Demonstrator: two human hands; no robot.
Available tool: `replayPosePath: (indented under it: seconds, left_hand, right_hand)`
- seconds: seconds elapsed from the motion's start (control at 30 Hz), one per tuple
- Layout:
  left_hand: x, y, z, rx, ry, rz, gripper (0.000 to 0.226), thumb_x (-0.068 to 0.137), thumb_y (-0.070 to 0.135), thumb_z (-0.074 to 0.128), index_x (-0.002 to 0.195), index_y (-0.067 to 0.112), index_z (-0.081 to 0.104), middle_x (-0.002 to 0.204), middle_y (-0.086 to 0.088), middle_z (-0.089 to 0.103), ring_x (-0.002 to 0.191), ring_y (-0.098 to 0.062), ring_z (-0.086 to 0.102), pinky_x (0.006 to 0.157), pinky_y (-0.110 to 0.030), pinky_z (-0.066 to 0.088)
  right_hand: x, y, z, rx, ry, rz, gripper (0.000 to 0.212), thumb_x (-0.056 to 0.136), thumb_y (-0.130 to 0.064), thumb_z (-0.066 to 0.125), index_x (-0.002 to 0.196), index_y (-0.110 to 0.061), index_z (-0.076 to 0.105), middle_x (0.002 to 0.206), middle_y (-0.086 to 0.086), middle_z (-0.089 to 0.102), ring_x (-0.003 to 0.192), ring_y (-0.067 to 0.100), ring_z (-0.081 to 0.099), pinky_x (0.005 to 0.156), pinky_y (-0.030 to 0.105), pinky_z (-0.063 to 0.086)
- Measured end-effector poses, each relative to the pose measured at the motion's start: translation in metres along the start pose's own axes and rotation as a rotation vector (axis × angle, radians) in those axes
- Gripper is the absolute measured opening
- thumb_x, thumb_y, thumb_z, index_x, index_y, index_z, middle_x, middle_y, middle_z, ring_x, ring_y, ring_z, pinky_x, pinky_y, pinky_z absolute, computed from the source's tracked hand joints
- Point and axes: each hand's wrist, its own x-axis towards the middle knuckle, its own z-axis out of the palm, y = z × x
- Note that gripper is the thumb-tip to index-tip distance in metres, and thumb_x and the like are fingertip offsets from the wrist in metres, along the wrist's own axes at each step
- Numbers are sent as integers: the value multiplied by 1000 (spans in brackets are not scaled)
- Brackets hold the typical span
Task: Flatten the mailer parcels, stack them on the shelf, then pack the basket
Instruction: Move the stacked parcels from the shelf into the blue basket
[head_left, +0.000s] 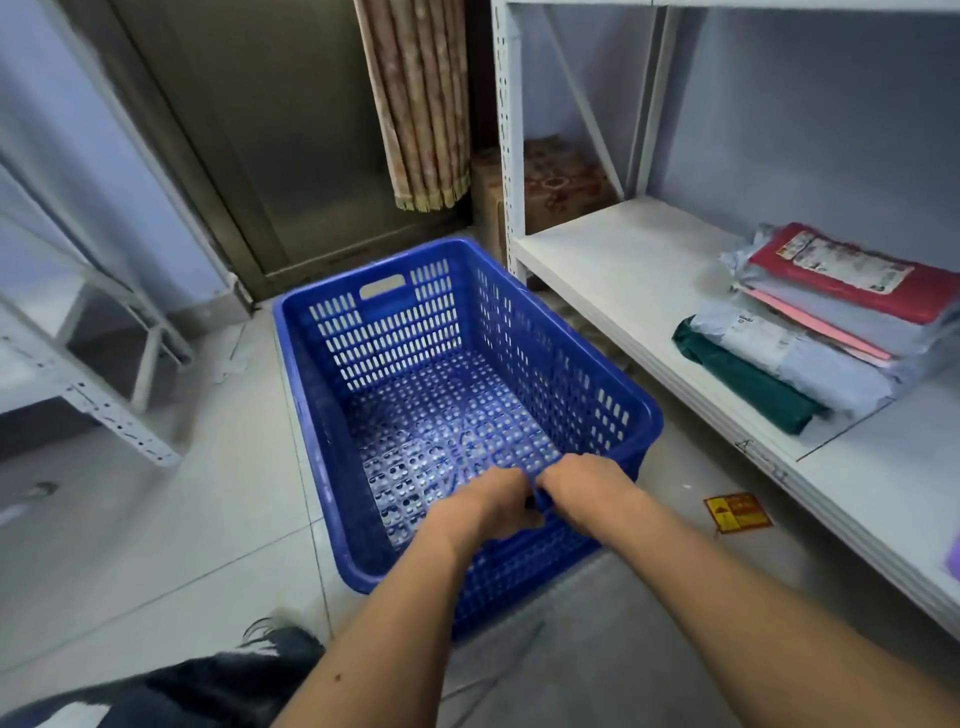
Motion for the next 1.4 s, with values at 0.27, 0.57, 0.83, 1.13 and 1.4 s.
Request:
replayPosePath:
  seconds: [0.27, 0.57, 0.83, 1.13, 1.4]
  left_hand:
    - [-3, 7, 9, -30, 6, 0, 31, 92, 30, 60, 109, 5, 67, 115, -18, 66, 105, -31, 63, 70, -28, 35]
    - [-27, 48, 42, -33, -2, 63, 27, 93, 25, 56, 106, 3, 65, 113, -19, 66, 103, -32, 61, 76, -35, 42]
    - [-45, 103, 73, 13, 13, 154, 30, 95, 22, 56, 118, 3, 62, 120, -18, 64, 109, -34, 59, 88, -39, 45]
    - [-58, 183, 104, 88, -33, 313, 36, 97, 26, 53, 128, 6, 54, 121, -16, 63, 110, -33, 58, 91, -41, 45]
    - [-53, 250, 134, 130, -142, 401, 43, 94, 25, 55, 133, 9, 51, 126, -16, 59, 110, -33, 58, 92, -41, 47]
  right_hand:
    - [-13, 2, 2, -29, 31, 5, 34, 97, -15, 49, 128, -24, 60, 131, 9, 58, 121, 29, 56, 97, 39, 48]
    - [-59, 22, 33, -69, 50, 11, 30, 97, -20, 48, 123, -26, 60, 123, 8, 61, 113, 29, 60, 87, 38, 48]
    - [-108, 54, 56, -57, 22, 23, 29, 94, -20, 53, 121, -23, 64, 120, 9, 63, 110, 31, 61, 86, 39, 49]
    - [-171, 103, 86, -37, -71, 82, 27, 90, -21, 57, 116, -20, 65, 116, 10, 64, 107, 31, 61, 84, 38, 50]
    - [-222, 145, 111, 55, -134, 160, 24, 88, -16, 59, 111, -14, 65, 113, 11, 65, 103, 32, 63, 76, 35, 47]
